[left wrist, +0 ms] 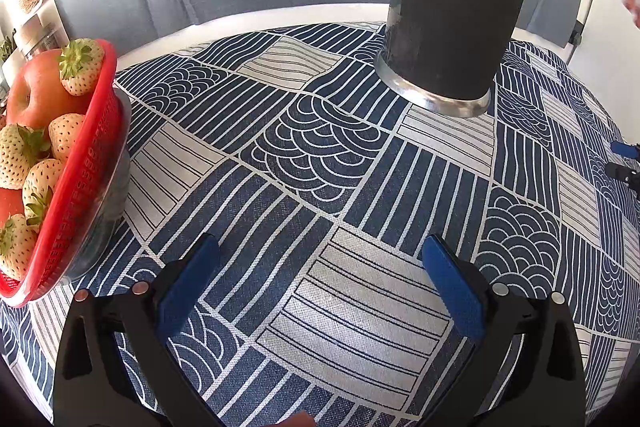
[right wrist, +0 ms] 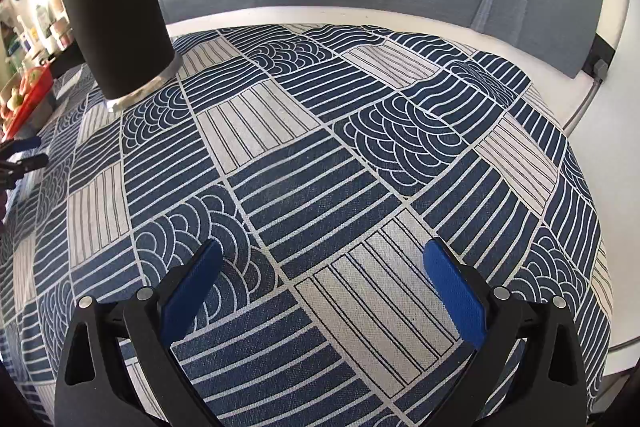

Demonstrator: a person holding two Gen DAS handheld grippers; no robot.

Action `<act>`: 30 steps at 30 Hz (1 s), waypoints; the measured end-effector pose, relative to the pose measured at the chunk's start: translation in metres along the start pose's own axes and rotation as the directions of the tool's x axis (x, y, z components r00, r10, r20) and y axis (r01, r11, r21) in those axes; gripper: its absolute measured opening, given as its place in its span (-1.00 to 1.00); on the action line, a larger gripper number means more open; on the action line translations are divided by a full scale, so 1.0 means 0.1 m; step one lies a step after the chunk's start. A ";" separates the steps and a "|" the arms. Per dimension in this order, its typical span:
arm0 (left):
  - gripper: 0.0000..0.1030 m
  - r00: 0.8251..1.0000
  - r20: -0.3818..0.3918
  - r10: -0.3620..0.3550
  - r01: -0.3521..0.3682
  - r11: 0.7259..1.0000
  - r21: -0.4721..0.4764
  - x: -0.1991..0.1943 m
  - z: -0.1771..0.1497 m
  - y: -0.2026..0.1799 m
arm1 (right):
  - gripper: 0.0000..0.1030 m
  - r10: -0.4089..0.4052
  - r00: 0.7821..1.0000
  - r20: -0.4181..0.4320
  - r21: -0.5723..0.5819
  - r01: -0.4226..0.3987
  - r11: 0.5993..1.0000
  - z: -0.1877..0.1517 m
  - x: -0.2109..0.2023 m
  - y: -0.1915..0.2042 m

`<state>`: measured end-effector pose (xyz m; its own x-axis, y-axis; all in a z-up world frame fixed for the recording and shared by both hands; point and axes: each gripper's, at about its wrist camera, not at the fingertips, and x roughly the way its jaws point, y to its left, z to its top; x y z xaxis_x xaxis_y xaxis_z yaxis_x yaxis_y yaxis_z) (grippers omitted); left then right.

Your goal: Organize utensils

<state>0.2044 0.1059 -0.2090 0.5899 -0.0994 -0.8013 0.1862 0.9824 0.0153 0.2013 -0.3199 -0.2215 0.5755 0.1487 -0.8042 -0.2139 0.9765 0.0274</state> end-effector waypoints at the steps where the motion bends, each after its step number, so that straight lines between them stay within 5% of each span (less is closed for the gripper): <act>1: 0.92 1.000 0.000 0.000 0.000 1.000 0.000 -0.01 0.00 0.00 | 0.88 0.000 1.000 0.000 0.000 0.000 1.000 0.00 0.00 0.00; 30: 0.92 1.000 0.000 -0.003 0.003 1.000 0.006 0.00 -0.01 0.00 | 0.88 -0.001 1.000 -0.001 0.001 0.001 1.000 -0.01 0.01 -0.01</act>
<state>0.2034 0.1066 -0.2093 0.5894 -0.1019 -0.8014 0.1923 0.9812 0.0166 0.2014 -0.3207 -0.2225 0.5752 0.1473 -0.8046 -0.2124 0.9768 0.0270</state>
